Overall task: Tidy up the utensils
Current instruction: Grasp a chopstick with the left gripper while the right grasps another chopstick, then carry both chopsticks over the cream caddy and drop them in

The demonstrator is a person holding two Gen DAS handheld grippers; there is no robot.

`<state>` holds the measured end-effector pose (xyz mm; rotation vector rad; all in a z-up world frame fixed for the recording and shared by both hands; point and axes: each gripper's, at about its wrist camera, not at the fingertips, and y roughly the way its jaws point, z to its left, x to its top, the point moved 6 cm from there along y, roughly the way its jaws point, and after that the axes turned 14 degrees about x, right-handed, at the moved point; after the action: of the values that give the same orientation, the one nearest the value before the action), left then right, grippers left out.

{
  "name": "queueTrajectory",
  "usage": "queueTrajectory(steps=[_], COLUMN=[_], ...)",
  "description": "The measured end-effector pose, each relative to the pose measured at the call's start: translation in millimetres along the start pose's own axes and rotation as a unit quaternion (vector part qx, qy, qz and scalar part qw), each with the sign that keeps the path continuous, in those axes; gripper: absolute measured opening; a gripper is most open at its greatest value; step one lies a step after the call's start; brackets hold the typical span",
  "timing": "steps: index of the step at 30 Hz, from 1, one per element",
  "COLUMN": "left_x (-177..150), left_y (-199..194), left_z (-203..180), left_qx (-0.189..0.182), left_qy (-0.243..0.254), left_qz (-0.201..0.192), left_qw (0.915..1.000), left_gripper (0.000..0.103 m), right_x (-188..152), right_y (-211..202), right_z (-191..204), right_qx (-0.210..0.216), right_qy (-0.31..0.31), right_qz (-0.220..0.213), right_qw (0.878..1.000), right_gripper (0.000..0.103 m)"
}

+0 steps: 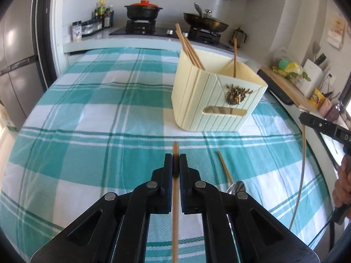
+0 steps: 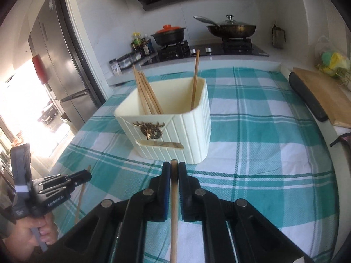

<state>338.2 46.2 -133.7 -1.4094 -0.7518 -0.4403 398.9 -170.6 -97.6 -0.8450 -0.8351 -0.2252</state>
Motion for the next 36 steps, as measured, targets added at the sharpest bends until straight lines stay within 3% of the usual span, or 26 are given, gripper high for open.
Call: queueTrajectory(steps=[6, 26, 31, 36], left_x=[14, 47, 53, 54], left_y=[-29, -105, -116, -118], left_z=[9, 27, 25, 21], left_qx=[-0.008, -0.040, -0.041, -0.031], left_qy=[-0.002, 0.004, 0.013, 0.024], left_qz=[-0.031, -0.099, -0.107, -0.111], left_qw=[0.9995, 0.9943, 0.9933, 0.9931], left_gripper=[0.003, 0.003, 0.003, 0.003], right_x=[0, 9, 10, 9], right_y=[-36, -97, -94, -100], right_z=[15, 65, 59, 61], right_qx=[0.005, 0.010, -0.004, -0.001], right_qy=[-0.011, -0.074, -0.073, -0.074], right_qz=[-0.029, -0.062, -0.037, -0.039], right_qw=[1.000, 0.995, 0.997, 0.997], right_gripper=[0.007, 0.007, 0.007, 0.007])
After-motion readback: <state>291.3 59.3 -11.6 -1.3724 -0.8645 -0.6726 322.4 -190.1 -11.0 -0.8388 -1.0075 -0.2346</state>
